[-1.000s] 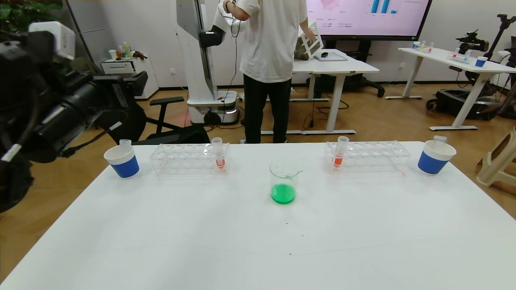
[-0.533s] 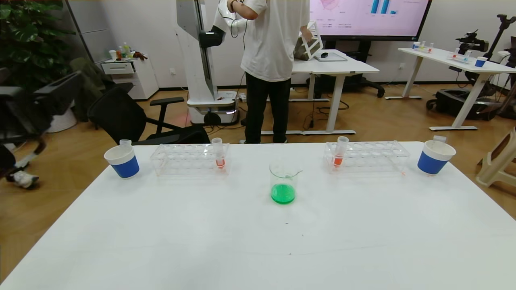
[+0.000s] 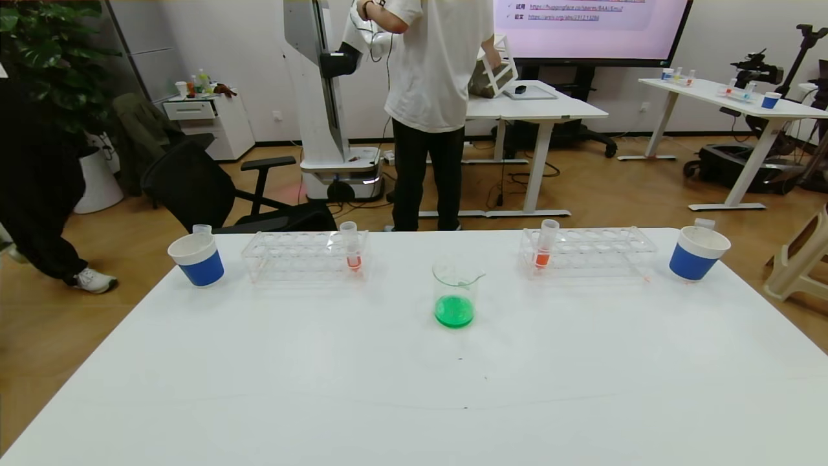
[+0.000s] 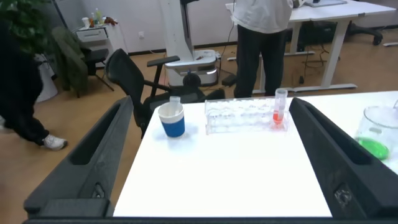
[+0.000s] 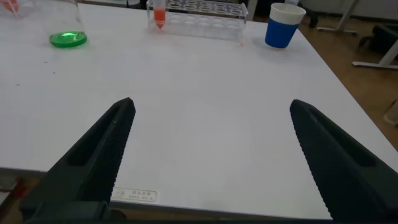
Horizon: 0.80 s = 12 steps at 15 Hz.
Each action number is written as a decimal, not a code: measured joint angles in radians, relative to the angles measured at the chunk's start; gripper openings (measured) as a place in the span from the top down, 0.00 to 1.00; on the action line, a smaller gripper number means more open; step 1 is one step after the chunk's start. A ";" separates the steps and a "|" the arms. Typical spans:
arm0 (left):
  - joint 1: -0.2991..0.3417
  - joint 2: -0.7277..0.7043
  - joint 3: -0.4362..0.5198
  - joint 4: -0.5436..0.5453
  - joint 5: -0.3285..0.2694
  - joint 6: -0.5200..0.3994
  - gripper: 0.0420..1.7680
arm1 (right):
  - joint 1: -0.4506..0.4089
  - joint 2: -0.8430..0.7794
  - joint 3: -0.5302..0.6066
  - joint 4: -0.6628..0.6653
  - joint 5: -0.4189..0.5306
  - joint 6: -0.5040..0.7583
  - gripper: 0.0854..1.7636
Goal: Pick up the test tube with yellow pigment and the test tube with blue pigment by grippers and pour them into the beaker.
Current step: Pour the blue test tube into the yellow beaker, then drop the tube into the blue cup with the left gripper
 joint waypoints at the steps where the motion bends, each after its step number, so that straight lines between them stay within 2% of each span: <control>1: 0.005 -0.058 -0.004 0.078 0.001 0.002 0.01 | 0.000 0.000 0.000 0.000 0.000 0.000 0.02; 3: 0.044 -0.158 -0.020 0.211 -0.015 0.005 0.01 | 0.000 0.000 0.000 0.000 0.000 0.000 0.02; 6: 0.147 -0.261 0.003 0.232 -0.120 0.013 0.01 | 0.000 0.000 0.000 0.000 0.000 0.000 0.02; 7: 0.163 -0.290 0.025 0.231 -0.138 0.011 0.01 | 0.000 0.000 0.000 0.000 -0.001 0.000 0.02; 10: 0.163 -0.370 0.087 0.229 -0.155 0.003 0.01 | 0.000 0.000 0.000 0.000 -0.001 0.000 0.02; 12: 0.154 -0.447 0.150 0.230 -0.216 0.005 0.01 | 0.000 0.000 0.000 0.000 -0.001 0.000 0.02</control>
